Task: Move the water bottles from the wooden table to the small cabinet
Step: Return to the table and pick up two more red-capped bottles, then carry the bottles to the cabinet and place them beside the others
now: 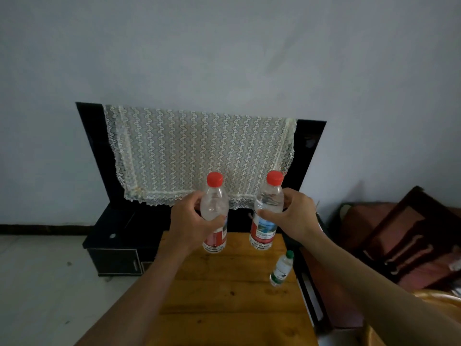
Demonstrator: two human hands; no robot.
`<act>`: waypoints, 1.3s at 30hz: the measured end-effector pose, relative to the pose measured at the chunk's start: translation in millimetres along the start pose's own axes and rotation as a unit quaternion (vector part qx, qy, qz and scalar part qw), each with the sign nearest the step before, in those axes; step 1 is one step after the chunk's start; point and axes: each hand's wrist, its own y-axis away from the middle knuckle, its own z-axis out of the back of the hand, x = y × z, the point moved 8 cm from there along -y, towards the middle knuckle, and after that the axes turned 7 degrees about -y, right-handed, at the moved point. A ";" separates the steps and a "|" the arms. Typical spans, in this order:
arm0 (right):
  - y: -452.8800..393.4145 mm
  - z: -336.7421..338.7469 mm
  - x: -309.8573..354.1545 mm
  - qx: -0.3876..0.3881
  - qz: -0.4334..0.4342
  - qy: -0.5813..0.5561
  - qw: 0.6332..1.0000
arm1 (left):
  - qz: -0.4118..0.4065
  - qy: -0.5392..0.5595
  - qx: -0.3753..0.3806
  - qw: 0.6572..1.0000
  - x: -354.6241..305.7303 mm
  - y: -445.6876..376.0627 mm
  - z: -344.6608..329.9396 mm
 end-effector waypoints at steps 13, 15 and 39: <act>-21.5 -56.7 3.0 0.087 0.055 -0.055 0.993 | 0.095 -0.063 -0.053 0.992 20.6 36.4 42.9; -24.2 -66.1 -0.2 0.108 0.070 -0.083 0.988 | 0.118 -0.086 -0.073 0.987 19.6 43.7 47.8; 160.8 -231.3 173.7 0.477 0.221 -0.212 0.824 | 0.376 -0.254 -0.335 0.826 -26.2 322.4 222.4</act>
